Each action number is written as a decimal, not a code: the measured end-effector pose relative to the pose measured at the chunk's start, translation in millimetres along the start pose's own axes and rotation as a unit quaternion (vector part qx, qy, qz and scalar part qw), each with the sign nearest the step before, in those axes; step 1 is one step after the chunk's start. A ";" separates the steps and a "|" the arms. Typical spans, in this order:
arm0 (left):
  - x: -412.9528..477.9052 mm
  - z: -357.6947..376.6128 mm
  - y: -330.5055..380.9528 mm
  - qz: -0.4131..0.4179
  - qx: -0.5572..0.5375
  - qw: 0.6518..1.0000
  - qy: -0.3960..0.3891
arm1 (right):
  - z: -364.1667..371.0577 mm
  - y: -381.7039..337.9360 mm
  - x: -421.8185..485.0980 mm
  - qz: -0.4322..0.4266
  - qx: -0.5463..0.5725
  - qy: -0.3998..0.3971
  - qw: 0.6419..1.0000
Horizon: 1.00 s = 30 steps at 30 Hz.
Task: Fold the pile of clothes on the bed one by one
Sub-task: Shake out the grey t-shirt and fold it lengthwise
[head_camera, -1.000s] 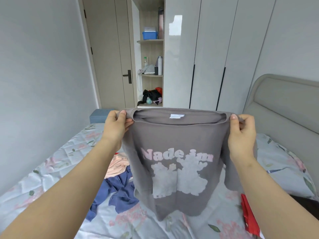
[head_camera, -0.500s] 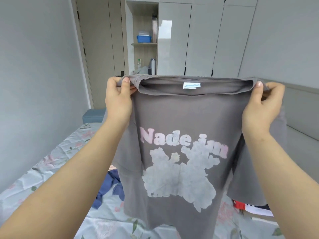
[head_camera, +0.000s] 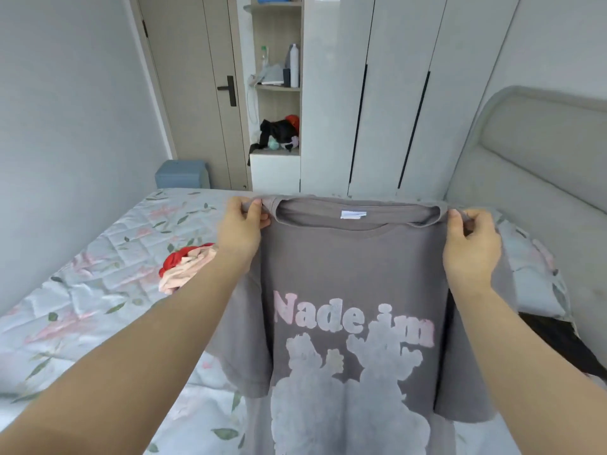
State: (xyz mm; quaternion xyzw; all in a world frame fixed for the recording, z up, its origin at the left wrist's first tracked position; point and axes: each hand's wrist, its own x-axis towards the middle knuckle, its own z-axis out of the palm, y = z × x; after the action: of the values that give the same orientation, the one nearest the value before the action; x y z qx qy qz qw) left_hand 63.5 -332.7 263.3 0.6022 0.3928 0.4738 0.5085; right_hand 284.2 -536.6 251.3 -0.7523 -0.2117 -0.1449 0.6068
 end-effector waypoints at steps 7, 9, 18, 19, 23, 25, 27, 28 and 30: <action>44.3 70.3 -123.7 -0.131 0.120 0.983 -0.036 | 59.9 121.6 14.7 0.135 -0.108 -0.130 0.976; 58.1 87.5 -161.3 -0.161 0.146 0.975 -0.055 | 78.3 157.9 16.1 0.167 -0.138 -0.173 0.961; 109.2 125.6 -292.2 -0.249 0.196 0.940 -0.123 | 164.3 263.3 19.8 0.222 -0.177 -0.299 0.911; 112.5 130.8 -295.7 -0.262 0.161 0.939 -0.152 | 173.8 268.8 20.7 0.234 -0.158 -0.310 0.908; 119.4 138.8 -323.4 -0.261 0.147 0.916 -0.266 | 213.2 284.1 10.1 0.250 -0.099 -0.335 0.903; 117.5 127.9 -346.2 -0.255 0.172 0.922 -0.237 | 228.9 296.3 -13.9 0.257 -0.109 -0.378 0.883; 115.0 110.2 -370.3 -0.244 0.217 0.925 -0.192 | 243.2 308.0 -48.9 0.292 -0.114 -0.437 0.843; 114.2 98.8 -381.6 -0.238 0.256 0.920 -0.176 | 251.2 314.2 -68.1 0.305 -0.119 -0.465 0.823; 111.0 76.2 -403.2 -0.251 0.328 0.898 -0.153 | 268.9 325.0 -103.5 0.318 -0.141 -0.519 0.781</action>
State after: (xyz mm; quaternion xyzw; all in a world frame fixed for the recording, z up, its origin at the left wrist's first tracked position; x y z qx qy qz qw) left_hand 167.8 -174.7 -117.3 0.6810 0.5815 0.0769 0.4384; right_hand 344.5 -346.0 -134.3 -0.8154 -0.2209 0.4403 0.3042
